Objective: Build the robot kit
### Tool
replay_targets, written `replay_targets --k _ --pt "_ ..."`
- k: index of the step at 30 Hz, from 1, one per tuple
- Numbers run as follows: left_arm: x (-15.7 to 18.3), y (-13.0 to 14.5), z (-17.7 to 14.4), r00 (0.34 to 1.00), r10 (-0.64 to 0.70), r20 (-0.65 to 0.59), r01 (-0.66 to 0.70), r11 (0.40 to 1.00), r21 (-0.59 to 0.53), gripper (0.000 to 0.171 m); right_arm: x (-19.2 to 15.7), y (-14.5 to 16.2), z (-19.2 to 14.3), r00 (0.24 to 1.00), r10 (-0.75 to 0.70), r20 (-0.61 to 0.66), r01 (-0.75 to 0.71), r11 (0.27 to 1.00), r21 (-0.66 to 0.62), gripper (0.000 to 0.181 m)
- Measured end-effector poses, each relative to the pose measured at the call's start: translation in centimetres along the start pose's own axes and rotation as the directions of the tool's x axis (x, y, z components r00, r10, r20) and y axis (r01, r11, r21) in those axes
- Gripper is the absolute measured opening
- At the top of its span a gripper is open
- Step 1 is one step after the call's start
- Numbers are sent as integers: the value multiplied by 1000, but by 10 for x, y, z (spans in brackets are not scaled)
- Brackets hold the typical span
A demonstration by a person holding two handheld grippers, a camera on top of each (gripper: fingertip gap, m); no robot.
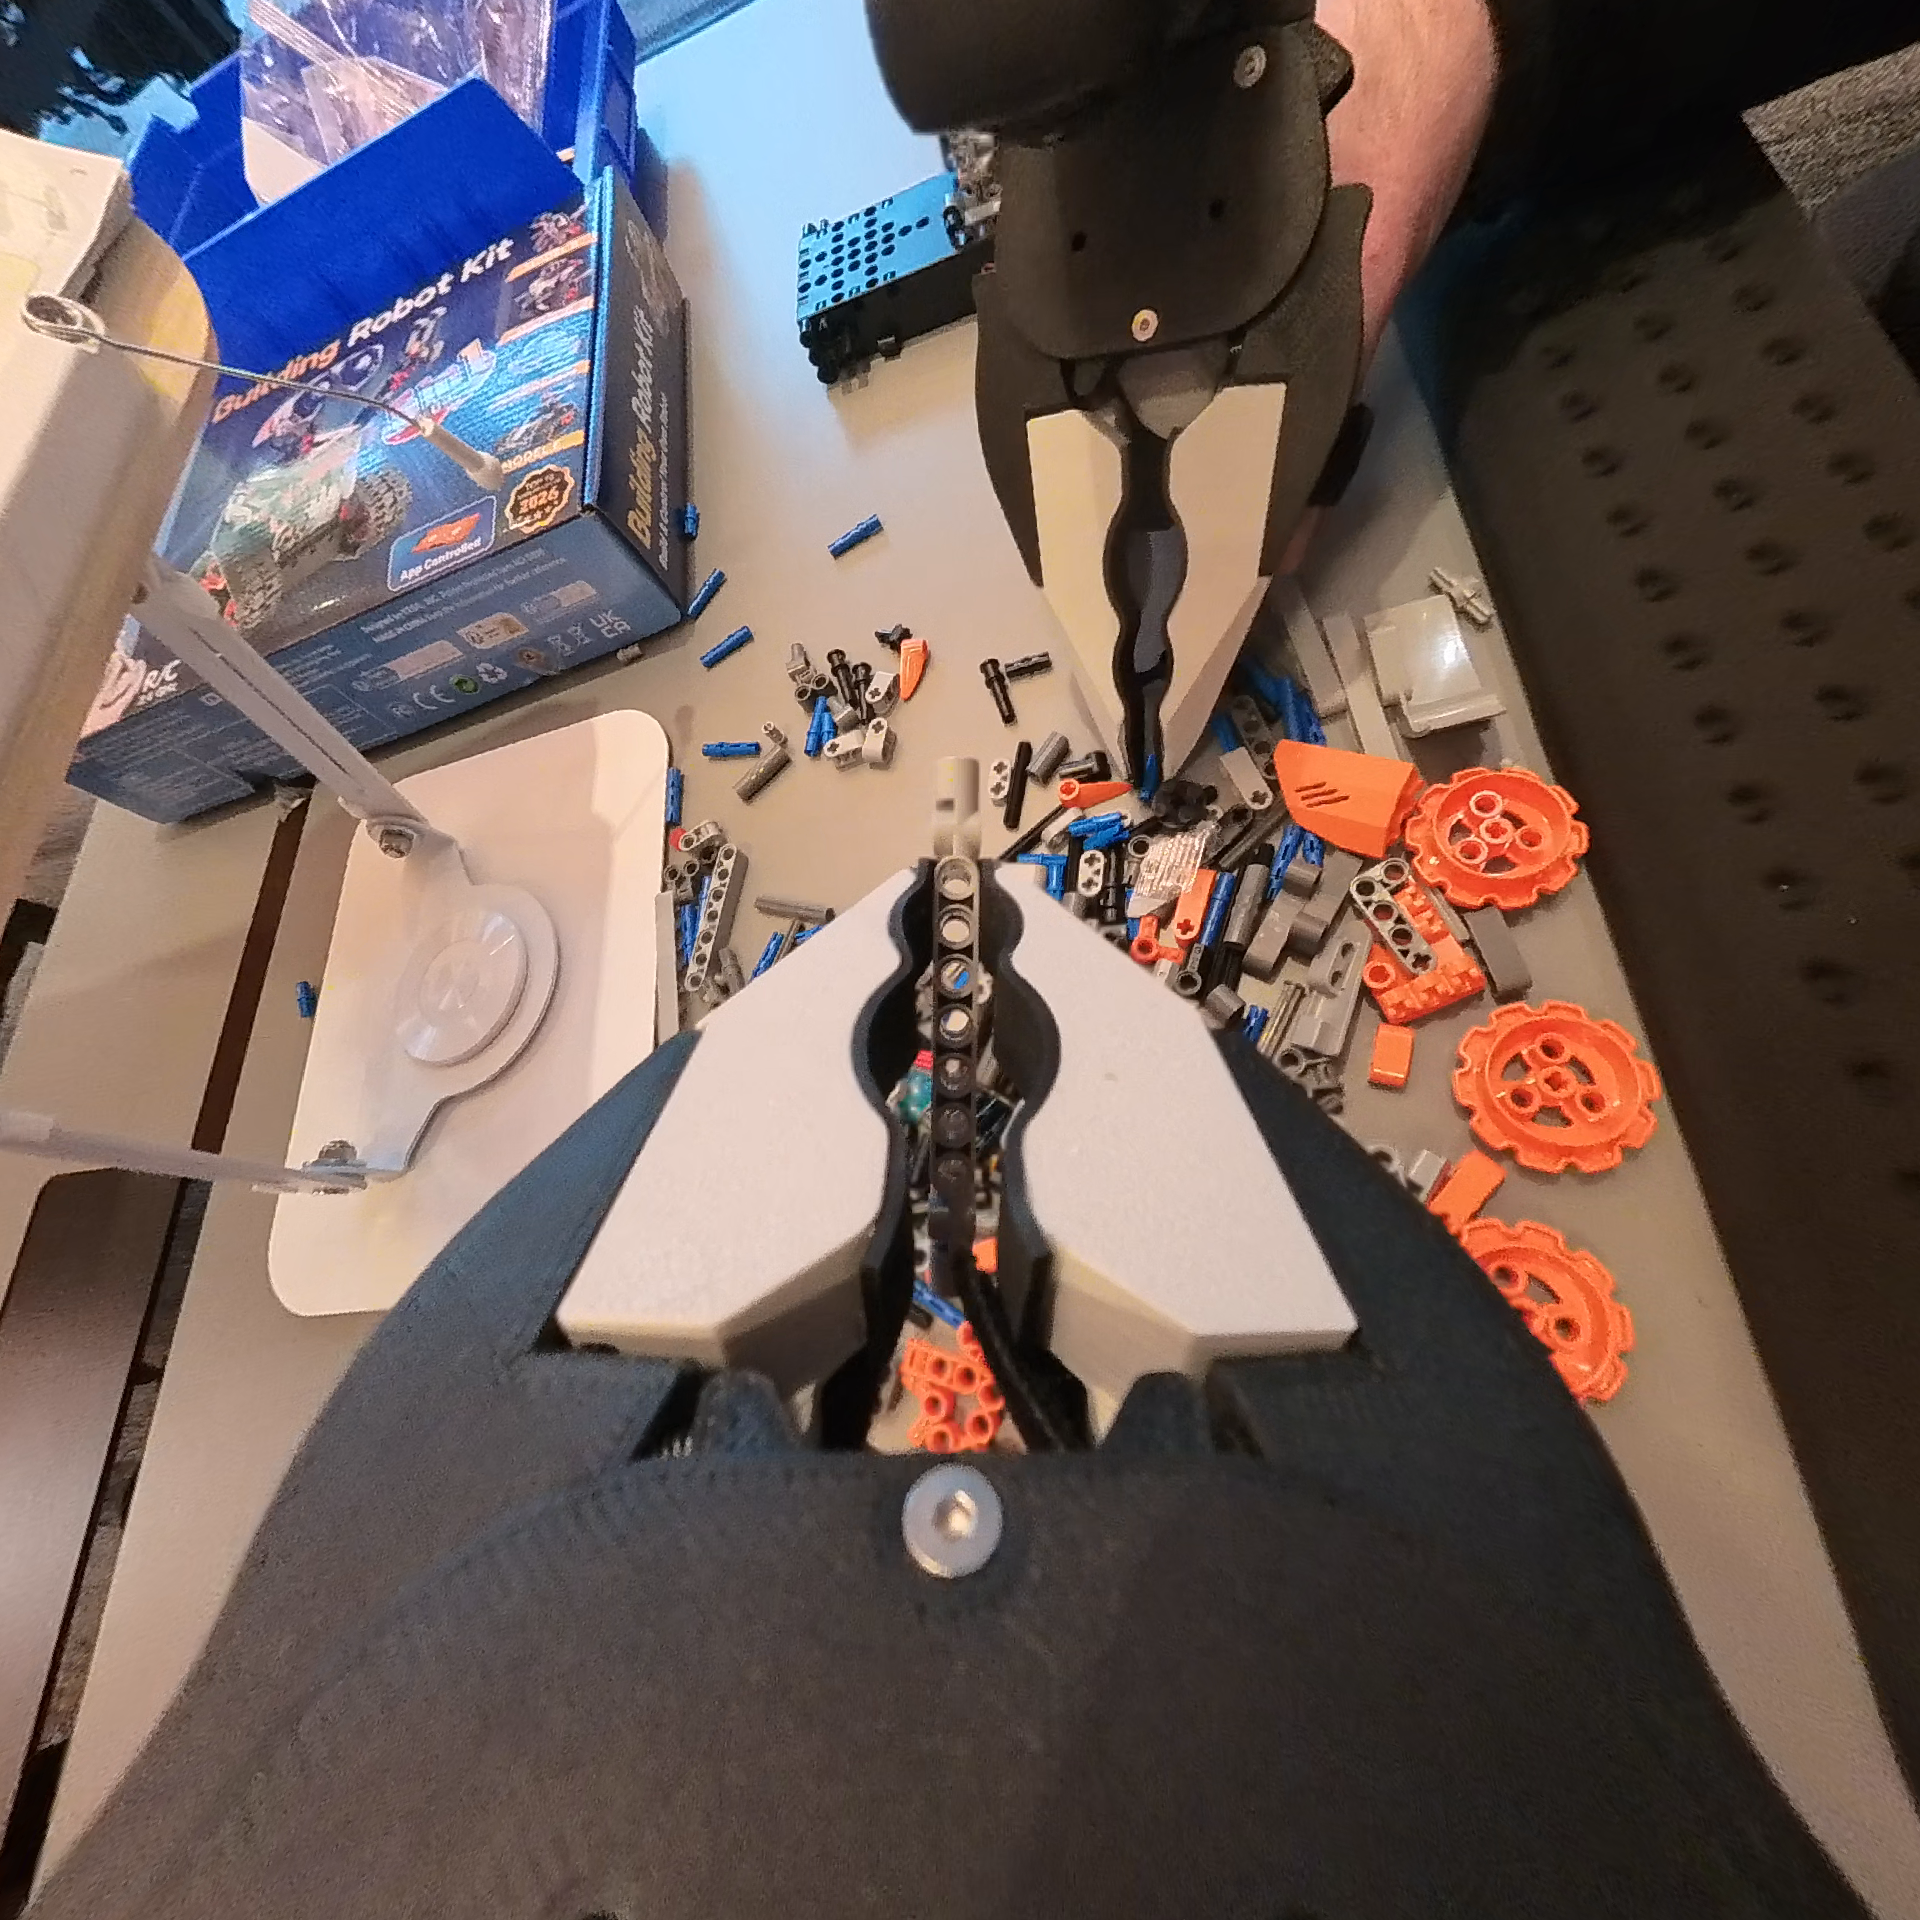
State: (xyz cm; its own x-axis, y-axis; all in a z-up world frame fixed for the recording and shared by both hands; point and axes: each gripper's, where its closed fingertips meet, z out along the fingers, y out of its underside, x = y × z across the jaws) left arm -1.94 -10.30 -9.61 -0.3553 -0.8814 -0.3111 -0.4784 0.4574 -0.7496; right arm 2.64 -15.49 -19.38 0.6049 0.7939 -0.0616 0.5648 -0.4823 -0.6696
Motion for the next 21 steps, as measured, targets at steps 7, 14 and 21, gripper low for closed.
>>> replay_targets --k 7,14,21 --pt "21 -3 22 997 -3 -73 1 999 -35 4 -2 -1 -33 996 -40 -74 44 998 41 3" --pt "66 15 70 965 -28 -262 -33 974 -225 5 -8 13 -61 996 14 -90 -4 994 113 3" --pt "75 26 82 958 -65 -279 -12 964 -266 15 -17 2 -55 1000 18 -25 -13 982 188 3"
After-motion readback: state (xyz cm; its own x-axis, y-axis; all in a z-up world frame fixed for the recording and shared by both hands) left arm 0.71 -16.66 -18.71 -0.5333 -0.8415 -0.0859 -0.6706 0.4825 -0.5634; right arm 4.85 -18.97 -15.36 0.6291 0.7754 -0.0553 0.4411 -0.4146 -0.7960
